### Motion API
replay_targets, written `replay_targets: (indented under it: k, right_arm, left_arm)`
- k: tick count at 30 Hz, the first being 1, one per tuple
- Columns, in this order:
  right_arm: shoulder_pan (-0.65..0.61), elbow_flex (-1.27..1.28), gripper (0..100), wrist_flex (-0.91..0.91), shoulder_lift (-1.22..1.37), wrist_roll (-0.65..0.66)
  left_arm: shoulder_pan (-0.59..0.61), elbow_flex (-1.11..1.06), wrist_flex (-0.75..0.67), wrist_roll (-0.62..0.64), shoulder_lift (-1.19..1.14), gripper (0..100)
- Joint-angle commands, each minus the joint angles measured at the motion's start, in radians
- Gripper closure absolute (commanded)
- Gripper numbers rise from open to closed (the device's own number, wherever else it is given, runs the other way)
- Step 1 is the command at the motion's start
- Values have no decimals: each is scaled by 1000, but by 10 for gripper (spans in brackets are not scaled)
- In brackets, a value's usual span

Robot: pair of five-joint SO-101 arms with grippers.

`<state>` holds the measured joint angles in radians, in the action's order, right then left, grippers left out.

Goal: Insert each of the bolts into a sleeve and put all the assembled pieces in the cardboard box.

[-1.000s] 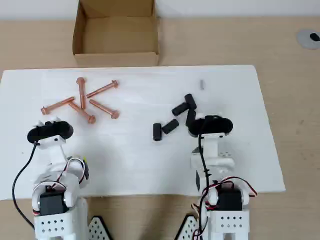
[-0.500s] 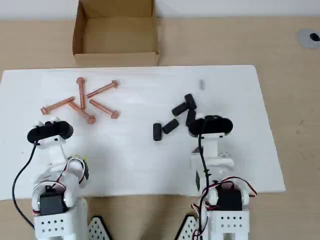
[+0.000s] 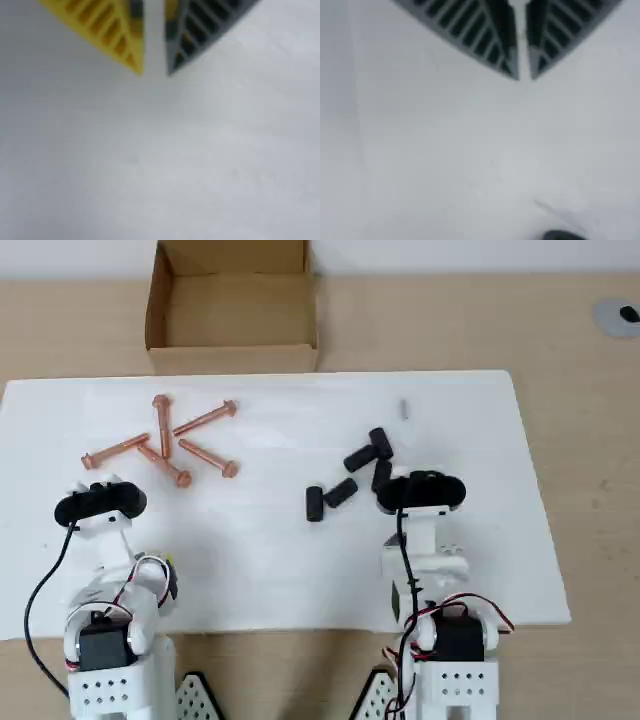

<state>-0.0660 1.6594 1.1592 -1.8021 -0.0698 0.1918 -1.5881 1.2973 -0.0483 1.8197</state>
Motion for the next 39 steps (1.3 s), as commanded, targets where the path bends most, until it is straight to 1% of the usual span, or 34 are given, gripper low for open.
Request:
replay_targets:
  k: [1, 14, 19, 21, 23, 26, 27, 30, 32, 35, 39]
  right_arm:
    - [19, -1, 988, -17, -96, 2]
    - [15, -1, 988, -17, -96, -2]
    - [15, -1, 988, -21, -96, -5]
    - [-18, 1, 988, -41, -94, 0]
    - [-38, -8, 988, -20, -87, 0]
    - [-39, -38, 988, 34, -85, -5]
    - [-38, -54, 988, 51, -85, -2]
    - [-28, -108, 988, 61, -84, 0]
    - [-28, -143, 988, 55, -81, 0]
    - [-28, -213, 988, 48, -16, 2]
    - [-28, -389, 987, 44, 213, -3]
  left_arm:
    - [2, 6, -14, 0, 4, 964]
    - [0, 8, -15, 2, 4, 963]
    - [8, 3, -52, 0, 2, 962]
    - [8, 3, -72, -2, 1, 962]
    - [8, 0, -101, -35, 1, 961]
    - [8, 18, -129, -187, -1, 943]
    - [8, 41, -130, -204, -1, 918]
    - [29, 143, -107, -158, -16, 856]
    - [68, 192, -117, -163, -67, 847]
    - [100, 290, -144, -196, -223, 847]
    - [118, 537, -143, -196, -532, 847]
